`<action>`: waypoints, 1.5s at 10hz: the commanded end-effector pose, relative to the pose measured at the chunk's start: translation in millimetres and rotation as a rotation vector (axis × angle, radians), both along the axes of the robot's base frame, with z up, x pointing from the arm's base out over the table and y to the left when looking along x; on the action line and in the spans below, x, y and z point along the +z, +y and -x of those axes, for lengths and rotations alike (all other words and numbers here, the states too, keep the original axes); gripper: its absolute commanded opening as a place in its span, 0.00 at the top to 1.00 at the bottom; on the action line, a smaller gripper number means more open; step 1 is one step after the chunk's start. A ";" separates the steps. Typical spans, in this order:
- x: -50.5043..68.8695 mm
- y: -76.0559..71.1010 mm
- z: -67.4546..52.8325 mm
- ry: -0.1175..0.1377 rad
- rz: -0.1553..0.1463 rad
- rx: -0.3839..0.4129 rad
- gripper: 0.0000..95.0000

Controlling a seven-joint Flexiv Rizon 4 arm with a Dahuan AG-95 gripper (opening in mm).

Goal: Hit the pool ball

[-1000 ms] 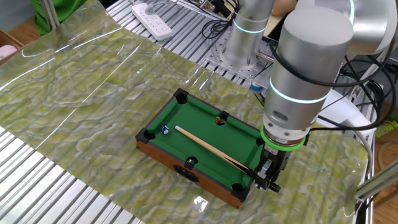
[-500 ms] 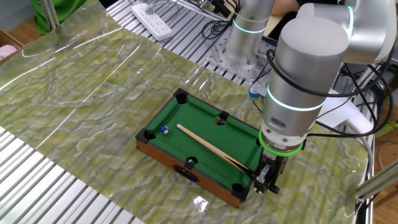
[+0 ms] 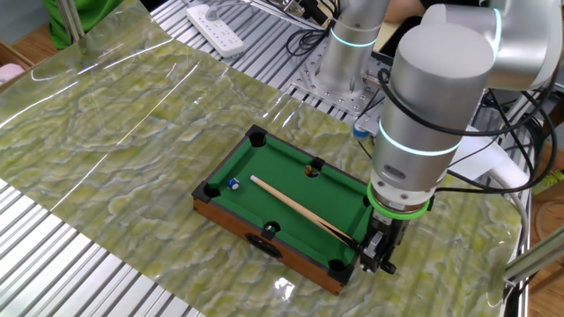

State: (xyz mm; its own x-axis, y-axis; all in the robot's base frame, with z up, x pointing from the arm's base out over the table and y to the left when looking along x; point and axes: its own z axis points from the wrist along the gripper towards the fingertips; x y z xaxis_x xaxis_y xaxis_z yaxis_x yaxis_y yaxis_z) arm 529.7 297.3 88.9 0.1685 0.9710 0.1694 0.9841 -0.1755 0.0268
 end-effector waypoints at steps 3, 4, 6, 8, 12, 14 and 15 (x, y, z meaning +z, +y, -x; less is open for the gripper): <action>-1.4 -4.2 12.2 -0.004 -0.007 -0.001 0.60; -1.2 -3.8 12.5 -0.004 -0.012 -0.006 0.60; -2.5 -3.8 12.4 -0.005 -0.014 -0.008 0.60; -5.7 -3.7 12.2 -0.007 -0.017 -0.009 0.60; -8.2 -3.5 12.2 -0.010 -0.016 0.004 1.00; -8.2 -3.6 12.2 -0.010 -0.016 0.006 1.00; -8.2 -3.6 12.3 -0.010 -0.015 0.005 1.00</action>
State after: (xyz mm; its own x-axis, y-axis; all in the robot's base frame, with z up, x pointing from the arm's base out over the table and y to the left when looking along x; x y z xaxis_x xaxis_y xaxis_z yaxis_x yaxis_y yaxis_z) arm 517.0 294.1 81.3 0.1612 0.9696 0.1841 0.9848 -0.1703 0.0344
